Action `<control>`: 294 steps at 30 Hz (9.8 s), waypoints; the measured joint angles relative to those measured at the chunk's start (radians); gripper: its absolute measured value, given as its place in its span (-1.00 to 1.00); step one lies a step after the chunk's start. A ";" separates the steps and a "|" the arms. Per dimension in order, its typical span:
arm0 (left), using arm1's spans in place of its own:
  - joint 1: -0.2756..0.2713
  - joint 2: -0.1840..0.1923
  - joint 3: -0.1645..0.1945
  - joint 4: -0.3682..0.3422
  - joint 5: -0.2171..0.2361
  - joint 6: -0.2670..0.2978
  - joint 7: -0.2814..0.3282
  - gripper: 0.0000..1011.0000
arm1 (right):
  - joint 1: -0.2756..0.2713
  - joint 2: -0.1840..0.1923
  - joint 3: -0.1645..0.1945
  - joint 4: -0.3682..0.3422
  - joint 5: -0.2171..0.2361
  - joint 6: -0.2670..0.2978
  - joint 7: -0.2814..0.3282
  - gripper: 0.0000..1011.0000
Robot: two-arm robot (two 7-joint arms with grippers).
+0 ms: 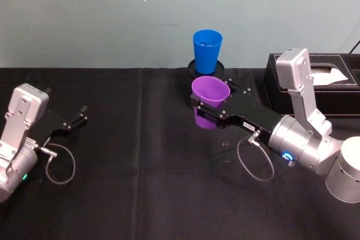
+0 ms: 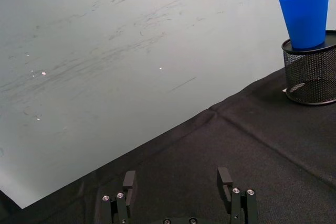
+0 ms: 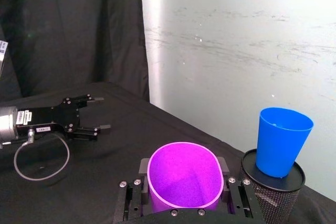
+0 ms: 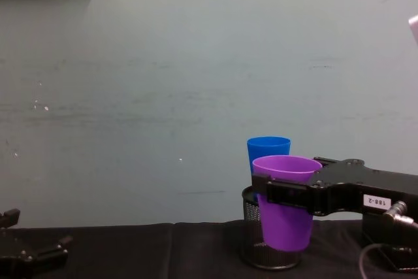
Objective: Pick up one cup with a gripper and tap it against the other cup.
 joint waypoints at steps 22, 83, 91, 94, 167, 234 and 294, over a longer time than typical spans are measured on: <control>0.000 0.000 0.000 0.000 0.000 0.000 0.000 0.98 | 0.086 -0.055 -0.016 0.156 -0.022 -0.023 -0.043 0.45; 0.000 0.000 0.000 0.000 0.000 0.000 0.000 0.98 | 0.309 -0.164 -0.028 0.441 -0.056 -0.072 0.001 0.45; 0.000 0.000 0.000 0.000 0.000 0.000 0.000 0.98 | 0.326 -0.176 -0.026 0.466 -0.057 -0.073 0.000 0.45; 0.000 0.000 0.000 0.000 0.000 0.000 0.000 0.98 | 0.335 -0.180 -0.026 0.478 -0.057 -0.074 0.003 0.45; 0.000 0.000 0.000 0.000 0.000 0.000 0.000 0.98 | 0.409 -0.211 -0.030 0.584 -0.054 -0.095 0.044 0.45; 0.000 0.000 0.000 0.000 0.000 0.000 0.000 0.98 | 0.392 -0.201 -0.031 0.546 -0.054 -0.084 0.043 0.45; 0.000 0.000 0.000 0.000 0.000 0.000 0.000 0.98 | -0.058 -0.094 -0.006 0.251 -0.138 -0.321 -0.035 0.45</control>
